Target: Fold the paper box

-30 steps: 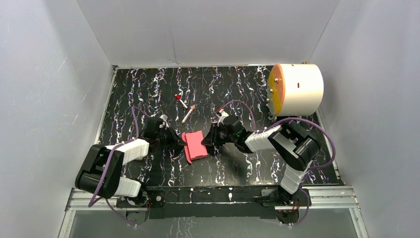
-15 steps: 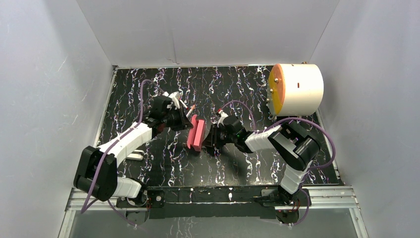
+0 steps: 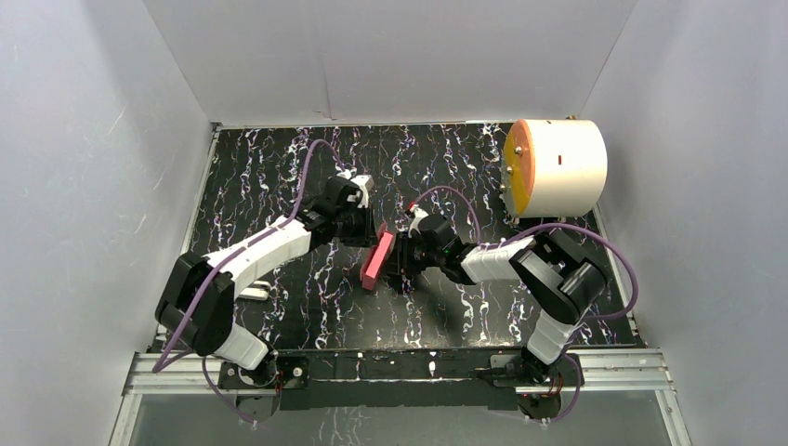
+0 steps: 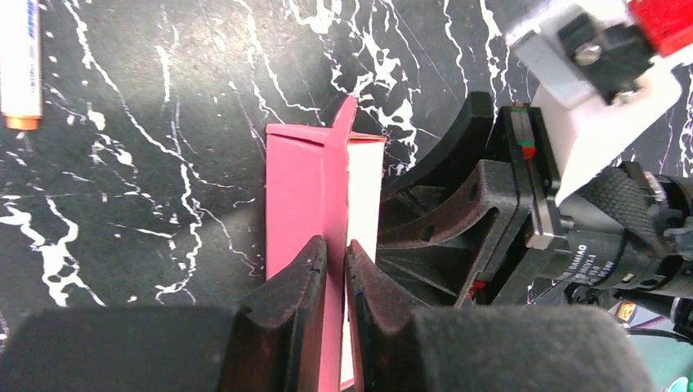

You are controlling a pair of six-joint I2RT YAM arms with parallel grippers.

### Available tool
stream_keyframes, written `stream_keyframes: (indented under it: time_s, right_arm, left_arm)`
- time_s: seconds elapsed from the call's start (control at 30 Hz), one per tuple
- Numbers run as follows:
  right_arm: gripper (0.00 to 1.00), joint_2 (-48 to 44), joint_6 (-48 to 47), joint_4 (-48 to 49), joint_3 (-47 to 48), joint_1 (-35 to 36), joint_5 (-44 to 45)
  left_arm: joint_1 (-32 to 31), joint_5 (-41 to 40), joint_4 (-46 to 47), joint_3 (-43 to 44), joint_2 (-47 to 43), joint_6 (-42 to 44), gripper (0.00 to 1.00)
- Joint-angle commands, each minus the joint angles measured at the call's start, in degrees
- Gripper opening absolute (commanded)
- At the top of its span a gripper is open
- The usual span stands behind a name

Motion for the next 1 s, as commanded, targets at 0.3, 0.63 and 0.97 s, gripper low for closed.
stream_keyframes:
  time_s: [0.3,0.63,0.97]
  right_arm:
    - [0.35,-3.2,-0.5,0.4,4.1,0.7,1.4]
    - [0.33,-2.9,0.6,-1.4,7.1,0.8,2.2]
    - [0.25,-3.1,0.2,-3.5,9.9,0.8,2.8]
  left_arm:
    - [-2.7,-3.6,-4.6,1.2,2.8,0.7,0.31]
    - [-2.8,1.2,-4.5,0.9,2.6,2.1,0.40]
    - [-2.7,5.1,-4.4,0.7,2.5,4.0,0.42]
